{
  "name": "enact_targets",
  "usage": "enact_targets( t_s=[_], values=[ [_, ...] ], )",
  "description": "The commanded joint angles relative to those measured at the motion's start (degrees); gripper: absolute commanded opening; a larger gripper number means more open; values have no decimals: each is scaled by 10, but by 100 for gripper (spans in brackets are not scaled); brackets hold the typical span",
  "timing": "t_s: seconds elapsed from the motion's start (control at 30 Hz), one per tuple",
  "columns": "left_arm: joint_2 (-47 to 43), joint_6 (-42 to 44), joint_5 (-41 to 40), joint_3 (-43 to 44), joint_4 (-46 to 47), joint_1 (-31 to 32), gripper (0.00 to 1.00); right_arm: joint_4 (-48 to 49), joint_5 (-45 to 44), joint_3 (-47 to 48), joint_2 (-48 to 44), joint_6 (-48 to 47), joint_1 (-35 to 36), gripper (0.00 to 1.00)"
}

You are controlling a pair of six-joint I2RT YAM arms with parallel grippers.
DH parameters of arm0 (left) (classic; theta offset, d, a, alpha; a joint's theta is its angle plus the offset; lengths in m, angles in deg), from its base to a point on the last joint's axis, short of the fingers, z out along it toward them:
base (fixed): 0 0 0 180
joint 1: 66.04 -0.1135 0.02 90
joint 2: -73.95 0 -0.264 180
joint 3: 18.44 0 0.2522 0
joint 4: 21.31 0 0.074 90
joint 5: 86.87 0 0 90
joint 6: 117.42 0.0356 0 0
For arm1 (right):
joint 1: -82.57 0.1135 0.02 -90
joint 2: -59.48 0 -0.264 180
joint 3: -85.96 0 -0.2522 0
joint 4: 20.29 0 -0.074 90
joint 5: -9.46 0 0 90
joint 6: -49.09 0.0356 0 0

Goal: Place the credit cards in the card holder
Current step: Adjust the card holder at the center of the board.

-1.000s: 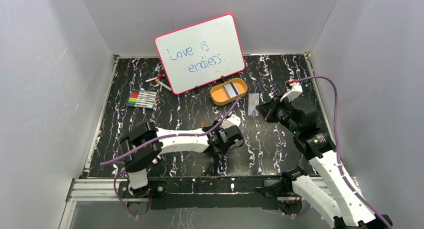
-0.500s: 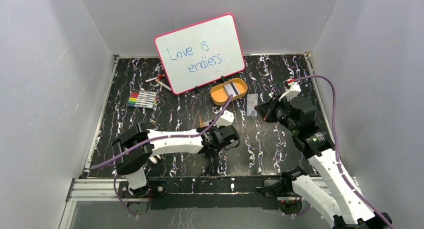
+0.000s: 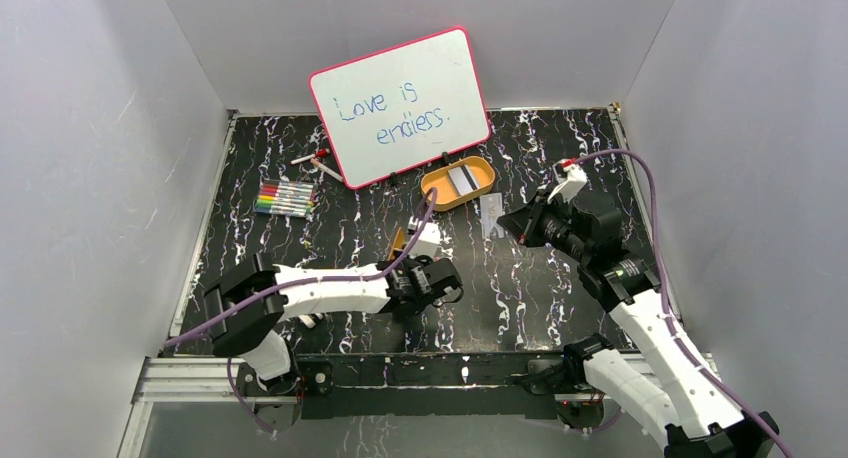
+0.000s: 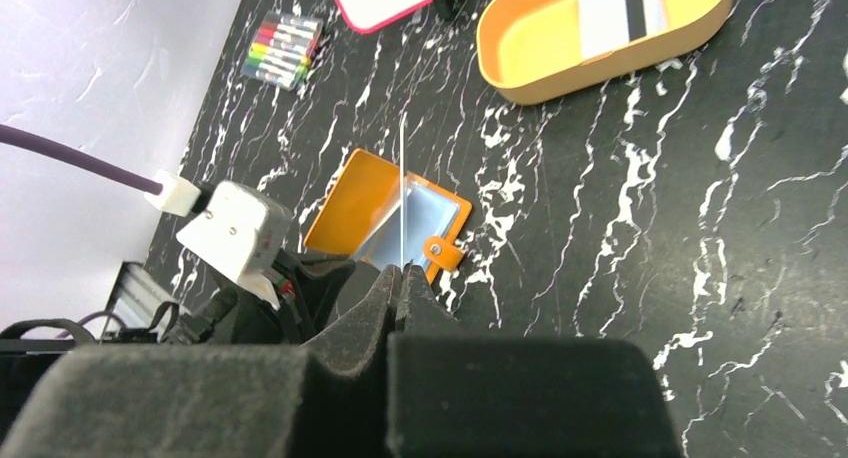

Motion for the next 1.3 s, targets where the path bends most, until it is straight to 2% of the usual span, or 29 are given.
enact_targets(
  t_s=[0.0, 0.17, 0.3, 0.43, 0.57, 0.7, 0.87, 1.07, 1.27],
  values=[
    [-45, -100, -50, -28, -49, 0, 0, 57, 53, -16, 10, 12, 0, 0],
    [-93, -159, -36, -66, -49, -22, 0, 83, 90, -32, 26, 21, 2, 0],
    [-146, -170, 12, -106, -8, -76, 0, 104, 106, -45, 45, 31, 18, 0],
    [-206, -170, 97, -164, 56, -151, 0, 136, 97, -61, 66, 51, 61, 0],
    [-241, -175, 139, -193, 80, -194, 0, 195, 76, -75, 101, 88, 123, 0],
    [-231, -188, 156, -202, 76, -211, 0, 282, 54, -84, 163, 152, 174, 0],
    [-204, -225, 195, -229, 99, -218, 0, 401, 55, -95, 254, 232, 197, 0],
    [-190, -251, 223, -247, 106, -230, 0, 426, 49, -96, 331, 263, 206, 0],
    [-170, -279, 277, -268, 144, -230, 0, 430, 53, -74, 379, 245, 214, 0]
  ],
)
